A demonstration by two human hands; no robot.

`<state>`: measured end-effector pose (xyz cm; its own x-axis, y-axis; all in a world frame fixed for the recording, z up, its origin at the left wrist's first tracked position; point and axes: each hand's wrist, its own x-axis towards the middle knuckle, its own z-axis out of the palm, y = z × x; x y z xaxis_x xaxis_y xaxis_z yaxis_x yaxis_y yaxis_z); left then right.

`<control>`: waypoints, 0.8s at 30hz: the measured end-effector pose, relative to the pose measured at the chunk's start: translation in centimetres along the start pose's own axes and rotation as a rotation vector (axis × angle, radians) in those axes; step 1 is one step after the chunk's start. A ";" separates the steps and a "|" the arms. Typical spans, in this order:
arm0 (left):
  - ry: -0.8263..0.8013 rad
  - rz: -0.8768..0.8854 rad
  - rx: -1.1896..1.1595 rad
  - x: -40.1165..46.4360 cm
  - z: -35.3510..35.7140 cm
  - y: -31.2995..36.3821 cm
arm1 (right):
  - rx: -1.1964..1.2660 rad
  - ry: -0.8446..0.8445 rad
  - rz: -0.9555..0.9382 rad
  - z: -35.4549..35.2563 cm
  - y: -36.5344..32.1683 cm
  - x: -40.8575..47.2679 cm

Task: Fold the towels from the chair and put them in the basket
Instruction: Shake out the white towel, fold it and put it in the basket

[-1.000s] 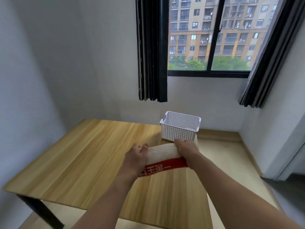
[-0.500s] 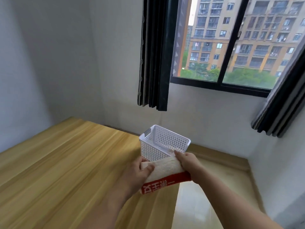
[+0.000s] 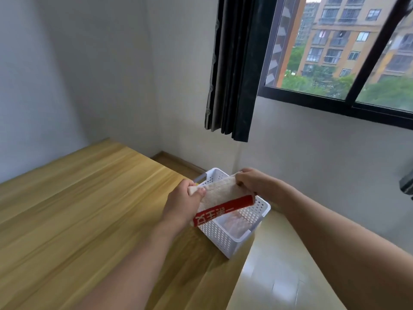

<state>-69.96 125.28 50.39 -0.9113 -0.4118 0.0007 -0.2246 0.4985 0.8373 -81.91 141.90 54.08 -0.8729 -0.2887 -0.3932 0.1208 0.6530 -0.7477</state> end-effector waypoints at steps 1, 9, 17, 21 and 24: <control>0.004 -0.012 0.029 1.8 1.5 0.3 | -0.003 0.006 -0.020 -0.9 0.5 2.6; -0.021 -0.189 0.524 14.9 10.4 -1.0 | -0.148 -0.047 -0.093 -2.4 4.4 17.7; -0.204 -0.423 0.832 21.5 15.0 -6.7 | -0.071 -0.168 -0.250 2.1 3.0 22.5; -0.269 -0.434 0.974 22.9 17.7 -8.7 | -0.180 -0.118 -0.211 5.3 7.1 26.5; -0.350 -0.486 1.002 23.4 19.0 -10.0 | -0.313 -0.148 -0.146 7.4 9.8 28.3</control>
<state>-95.64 125.16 31.66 -0.6649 -0.5696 -0.4831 -0.6054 0.7899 -0.0981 -101.89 134.92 31.66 -0.7896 -0.4777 -0.3852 -0.1700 0.7735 -0.6106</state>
